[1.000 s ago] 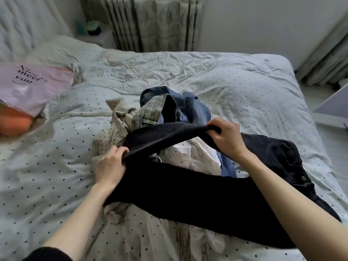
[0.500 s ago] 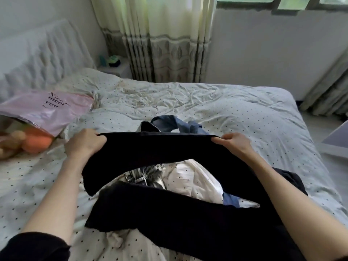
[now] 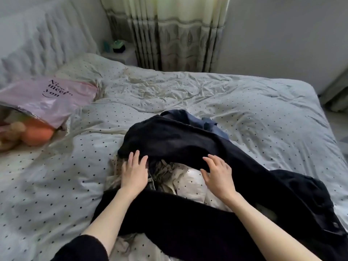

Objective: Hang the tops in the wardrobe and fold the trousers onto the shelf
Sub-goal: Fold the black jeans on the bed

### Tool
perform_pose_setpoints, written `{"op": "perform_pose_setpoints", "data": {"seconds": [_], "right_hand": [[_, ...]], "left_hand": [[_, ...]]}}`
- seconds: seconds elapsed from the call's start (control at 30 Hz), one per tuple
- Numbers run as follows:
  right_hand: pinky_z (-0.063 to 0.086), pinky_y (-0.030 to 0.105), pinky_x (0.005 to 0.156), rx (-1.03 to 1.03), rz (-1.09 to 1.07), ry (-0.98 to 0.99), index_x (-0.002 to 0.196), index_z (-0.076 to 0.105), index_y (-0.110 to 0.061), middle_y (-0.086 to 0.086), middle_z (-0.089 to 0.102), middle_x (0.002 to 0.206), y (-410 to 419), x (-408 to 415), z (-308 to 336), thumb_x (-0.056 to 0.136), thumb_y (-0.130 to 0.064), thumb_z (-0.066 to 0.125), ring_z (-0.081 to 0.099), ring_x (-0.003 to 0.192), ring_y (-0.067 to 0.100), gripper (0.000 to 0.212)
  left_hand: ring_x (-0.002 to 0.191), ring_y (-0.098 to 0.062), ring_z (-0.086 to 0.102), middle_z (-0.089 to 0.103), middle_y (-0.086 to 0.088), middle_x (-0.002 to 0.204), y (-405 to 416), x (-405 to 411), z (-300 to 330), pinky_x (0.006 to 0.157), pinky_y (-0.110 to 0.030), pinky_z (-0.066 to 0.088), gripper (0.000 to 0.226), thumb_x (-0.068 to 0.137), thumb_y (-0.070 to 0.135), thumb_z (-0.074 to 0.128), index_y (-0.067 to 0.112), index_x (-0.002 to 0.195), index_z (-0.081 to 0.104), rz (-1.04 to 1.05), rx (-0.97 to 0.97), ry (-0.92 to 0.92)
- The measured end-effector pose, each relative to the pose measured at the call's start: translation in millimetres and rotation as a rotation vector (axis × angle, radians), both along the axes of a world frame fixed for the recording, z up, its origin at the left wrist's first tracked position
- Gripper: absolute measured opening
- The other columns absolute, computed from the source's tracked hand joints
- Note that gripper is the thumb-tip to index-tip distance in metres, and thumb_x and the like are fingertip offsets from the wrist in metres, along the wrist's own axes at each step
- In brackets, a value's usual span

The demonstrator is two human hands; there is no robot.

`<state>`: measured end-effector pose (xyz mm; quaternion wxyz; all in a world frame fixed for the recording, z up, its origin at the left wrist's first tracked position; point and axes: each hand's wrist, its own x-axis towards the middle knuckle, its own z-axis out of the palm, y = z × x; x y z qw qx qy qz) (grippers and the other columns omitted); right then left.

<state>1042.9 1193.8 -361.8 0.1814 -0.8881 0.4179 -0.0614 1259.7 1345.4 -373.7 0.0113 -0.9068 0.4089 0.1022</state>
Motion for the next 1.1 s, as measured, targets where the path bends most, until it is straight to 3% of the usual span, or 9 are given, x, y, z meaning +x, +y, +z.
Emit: {"op": "perform_pose_setpoints", "data": {"seconds": [0.07,0.17,0.3,0.43,0.57,0.73,0.83,0.97,1.1], "right_hand": [[0.034,0.039,0.097,-0.027,0.093,0.001,0.127,0.056,-0.016,0.0,0.056,0.127,32.2,-7.8,-23.4,0.093,-0.032,0.055,0.049,0.121,0.024,0.038],[0.032,0.036,0.098,0.116,0.146,0.184,0.137,0.042,-0.022,-0.005,0.05,0.134,63.4,-13.1,-53.8,0.096,-0.045,0.041,0.043,0.125,0.018,0.046],[0.03,0.043,0.099,0.183,0.14,0.348,0.131,0.044,-0.022,-0.002,0.049,0.131,85.9,-15.7,-73.3,0.095,-0.045,0.043,0.04,0.126,0.02,0.043],[0.034,0.038,0.09,0.223,0.199,0.272,0.105,0.058,-0.016,0.003,0.058,0.113,95.6,-19.0,-61.9,0.093,-0.033,0.049,0.05,0.115,0.024,0.023],[0.04,0.035,0.084,0.463,0.228,0.177,0.094,0.064,-0.014,0.01,0.065,0.103,93.8,-22.1,-45.5,0.09,-0.033,0.056,0.056,0.104,0.03,0.022],[0.036,0.037,0.095,0.406,0.254,0.236,0.118,0.061,-0.024,0.004,0.062,0.121,99.5,-15.2,-41.5,0.094,-0.034,0.049,0.051,0.117,0.027,0.028],[0.033,0.038,0.099,0.331,0.262,0.239,0.132,0.051,-0.027,-0.001,0.054,0.133,103.0,-24.4,-47.9,0.095,-0.033,0.046,0.043,0.126,0.022,0.038],[0.032,0.033,0.097,0.196,0.076,0.119,0.129,0.052,-0.026,-0.007,0.055,0.13,97.1,-61.4,-57.6,0.097,-0.034,0.043,0.044,0.124,0.016,0.034],[0.028,0.033,0.1,0.056,-0.149,0.029,0.13,0.052,-0.022,-0.006,0.056,0.129,63.4,-104.9,-49.5,0.097,-0.028,0.046,0.047,0.123,0.015,0.035]], "left_hand": [[0.144,-0.02,0.01,0.014,-0.005,0.155,23.9,-14.7,-27.7,0.113,-0.04,0.016,0.061,0.093,0.013,0.043,0.023,0.148,0.017,-0.075,0.082,0.024],[0.135,-0.019,0.027,0.029,-0.004,0.144,41.2,-26.8,-48.3,0.112,-0.04,0.015,0.076,0.086,0.005,0.047,0.026,0.15,0.012,-0.168,0.102,0.048],[0.133,-0.02,0.032,0.034,-0.003,0.143,54.9,-35.6,-54.6,0.11,-0.039,0.019,0.049,0.09,0.035,0.052,0.03,0.137,0.04,-0.228,0.041,-0.02],[0.122,-0.017,0.043,0.052,0.002,0.128,77.4,-22.6,-47.5,0.102,-0.033,0.025,0.034,0.088,0.024,0.049,0.03,0.121,0.055,-0.221,0.192,-0.064],[0.109,-0.019,0.056,0.067,0.0,0.109,84.3,-7.8,-28.9,0.092,-0.029,0.032,0.023,0.087,0.028,0.045,0.03,0.104,0.06,-0.188,0.326,0.124],[0.113,-0.021,0.056,0.064,-0.003,0.115,88.6,-0.8,-19.4,0.091,-0.031,0.035,0.026,0.085,0.037,0.048,0.032,0.106,0.063,-0.038,0.433,0.234],[0.116,-0.019,0.051,0.059,0.0,0.121,94.3,-15.2,-29.9,0.09,-0.033,0.032,0.03,0.086,0.025,0.046,0.029,0.114,0.056,-0.025,0.451,0.071],[0.12,-0.022,0.044,0.049,-0.001,0.126,85.4,-51.1,-45.3,0.094,-0.037,0.035,0.04,0.089,0.02,0.048,0.025,0.129,0.047,-0.097,0.208,-0.054],[0.107,-0.035,0.057,0.06,-0.015,0.112,33.4,-95.7,-33.2,0.083,-0.046,0.046,0.043,0.069,-0.004,0.067,0.007,0.11,0.065,-0.286,-0.177,0.013]]}}
